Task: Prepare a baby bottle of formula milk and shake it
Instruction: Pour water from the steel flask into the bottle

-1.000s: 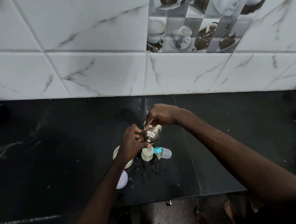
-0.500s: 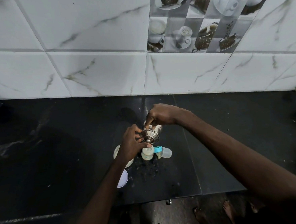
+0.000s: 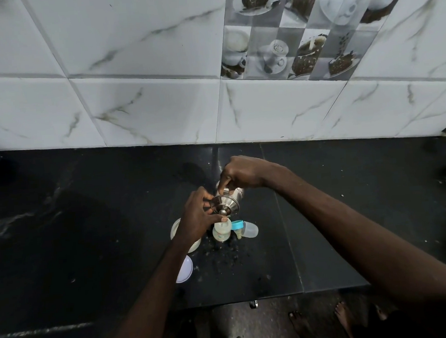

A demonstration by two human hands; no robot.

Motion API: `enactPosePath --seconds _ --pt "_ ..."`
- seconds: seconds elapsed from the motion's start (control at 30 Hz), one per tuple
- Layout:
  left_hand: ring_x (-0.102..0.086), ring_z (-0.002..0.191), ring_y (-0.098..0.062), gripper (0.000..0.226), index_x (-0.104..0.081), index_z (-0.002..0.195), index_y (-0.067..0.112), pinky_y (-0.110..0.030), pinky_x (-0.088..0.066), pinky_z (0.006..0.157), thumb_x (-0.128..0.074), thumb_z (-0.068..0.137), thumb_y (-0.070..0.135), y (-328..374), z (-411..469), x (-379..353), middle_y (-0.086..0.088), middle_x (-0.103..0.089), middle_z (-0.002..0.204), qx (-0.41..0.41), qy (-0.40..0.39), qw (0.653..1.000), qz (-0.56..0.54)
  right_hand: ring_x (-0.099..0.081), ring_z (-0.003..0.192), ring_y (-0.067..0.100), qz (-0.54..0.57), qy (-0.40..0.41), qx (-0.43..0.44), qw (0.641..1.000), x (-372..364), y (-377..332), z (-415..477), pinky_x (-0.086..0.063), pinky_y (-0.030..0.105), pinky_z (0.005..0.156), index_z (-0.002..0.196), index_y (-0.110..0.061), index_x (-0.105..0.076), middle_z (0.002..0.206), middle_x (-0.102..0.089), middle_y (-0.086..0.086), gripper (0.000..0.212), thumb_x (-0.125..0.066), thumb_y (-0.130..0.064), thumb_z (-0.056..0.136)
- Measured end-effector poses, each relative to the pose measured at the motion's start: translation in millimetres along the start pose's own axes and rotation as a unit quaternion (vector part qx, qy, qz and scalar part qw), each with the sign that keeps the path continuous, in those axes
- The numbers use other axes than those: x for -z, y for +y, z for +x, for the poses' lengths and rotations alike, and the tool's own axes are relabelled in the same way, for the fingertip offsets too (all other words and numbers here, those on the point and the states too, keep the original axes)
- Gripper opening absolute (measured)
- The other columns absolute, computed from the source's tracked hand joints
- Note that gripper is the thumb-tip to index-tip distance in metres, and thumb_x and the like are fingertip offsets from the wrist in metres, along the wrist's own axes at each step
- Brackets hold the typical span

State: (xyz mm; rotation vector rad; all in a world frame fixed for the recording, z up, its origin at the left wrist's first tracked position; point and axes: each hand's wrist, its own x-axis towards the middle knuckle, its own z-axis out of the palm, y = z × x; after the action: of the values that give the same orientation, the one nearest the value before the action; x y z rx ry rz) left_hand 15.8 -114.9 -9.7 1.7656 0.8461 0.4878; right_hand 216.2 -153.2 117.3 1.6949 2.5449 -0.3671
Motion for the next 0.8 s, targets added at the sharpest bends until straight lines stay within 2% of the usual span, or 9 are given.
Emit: enactPosePath --seconds 0.13,0.23,0.3,0.43,0.57,0.63,0.73,0.8 --pt "-0.071 0.100 -0.019 0.066 -0.050 0.094 0.030 -0.044 -0.064 0.080 -0.100 0.054 0.014 1.4 0.8 -0.2 -0.006 -0.057 0.115 -0.004 -0.006 1.000 0.002 -0.076 0.089 0.014 -0.005 0.004 -0.016 1.000 0.3 -1.4 -1.3 -0.048 0.020 0.071 0.108 -0.025 -0.081 0.102 -0.080 -0.005 0.035 -0.077 -0.002 0.082" --pt "-0.071 0.099 -0.022 0.066 -0.050 0.093 0.031 -0.045 -0.064 0.079 -0.100 0.053 0.015 2.3 0.1 -0.4 -0.007 -0.056 0.115 -0.002 -0.005 1.000 -0.002 -0.075 0.090 0.015 -0.015 0.001 -0.019 1.000 -0.7 -0.4 -0.8 -0.053 0.025 0.070 0.109 -0.029 -0.081 0.102 -0.080 -0.006 0.037 -0.076 -0.005 0.082" --pt "-0.071 0.099 -0.022 0.066 -0.050 0.093 0.030 -0.044 -0.064 0.080 -0.100 0.052 0.016 2.6 0.6 0.0 -0.007 -0.056 0.115 -0.004 -0.006 1.000 -0.002 -0.075 0.087 0.016 -0.014 0.009 -0.015 1.000 -1.8 0.7 -0.5 -0.052 0.024 0.069 0.108 -0.030 -0.081 0.100 -0.080 -0.006 0.037 -0.075 -0.006 0.081" --pt "-0.071 0.102 -0.021 0.066 -0.051 0.099 0.018 -0.041 -0.064 0.081 -0.099 0.056 0.007 7.8 -0.7 0.8 -0.009 -0.056 0.118 0.003 -0.015 1.000 -0.007 -0.075 0.085 0.019 -0.020 0.011 -0.012 1.000 -2.6 1.7 -1.7 -0.055 0.028 0.067 0.108 -0.027 -0.082 0.098 -0.080 -0.003 0.037 -0.074 -0.003 0.081" --pt "-0.071 0.100 -0.019 0.063 -0.052 0.101 0.017 -0.038 -0.064 0.081 -0.098 0.058 0.009 9.8 -2.3 1.4 -0.008 -0.056 0.116 -0.001 -0.011 1.000 0.003 -0.075 0.086 0.015 0.002 0.017 -0.020 1.000 -1.5 3.3 -2.5 -0.044 0.018 0.068 0.107 -0.023 -0.082 0.098 -0.080 -0.003 0.035 -0.074 0.000 0.082" --pt "-0.070 0.102 -0.019 0.062 -0.053 0.103 0.017 -0.034 -0.063 0.083 -0.097 0.060 0.011 9.1 -1.6 1.1 -0.007 -0.057 0.116 -0.004 -0.009 1.000 0.001 -0.075 0.085 0.014 0.011 0.025 -0.025 0.999 -3.8 7.8 -2.9 -0.047 0.020 0.068 0.107 -0.025 -0.082 0.097 -0.080 -0.004 0.036 -0.074 0.000 0.082" --pt "-0.069 0.103 -0.013 0.061 -0.056 0.110 0.016 -0.018 -0.059 0.079 -0.096 0.064 0.014 14.1 -1.8 1.6 -0.003 -0.059 0.119 -0.005 -0.008 1.000 0.009 -0.075 0.087 0.016 0.031 0.039 -0.028 0.998 -6.6 15.4 -5.8 -0.058 0.032 0.074 0.109 -0.024 -0.081 0.098 -0.080 -0.001 0.038 -0.075 0.002 0.081" --pt "-0.069 0.103 -0.012 0.061 -0.058 0.114 0.017 -0.019 -0.060 0.081 -0.096 0.065 0.016 16.4 -0.6 1.6 -0.001 -0.061 0.120 0.000 -0.003 1.000 0.005 -0.076 0.090 0.016 0.053 0.057 -0.027 0.997 -7.3 20.2 -9.2 -0.059 0.033 0.078 0.109 -0.022 -0.081 0.100 -0.080 0.000 0.039 -0.076 0.004 0.080"
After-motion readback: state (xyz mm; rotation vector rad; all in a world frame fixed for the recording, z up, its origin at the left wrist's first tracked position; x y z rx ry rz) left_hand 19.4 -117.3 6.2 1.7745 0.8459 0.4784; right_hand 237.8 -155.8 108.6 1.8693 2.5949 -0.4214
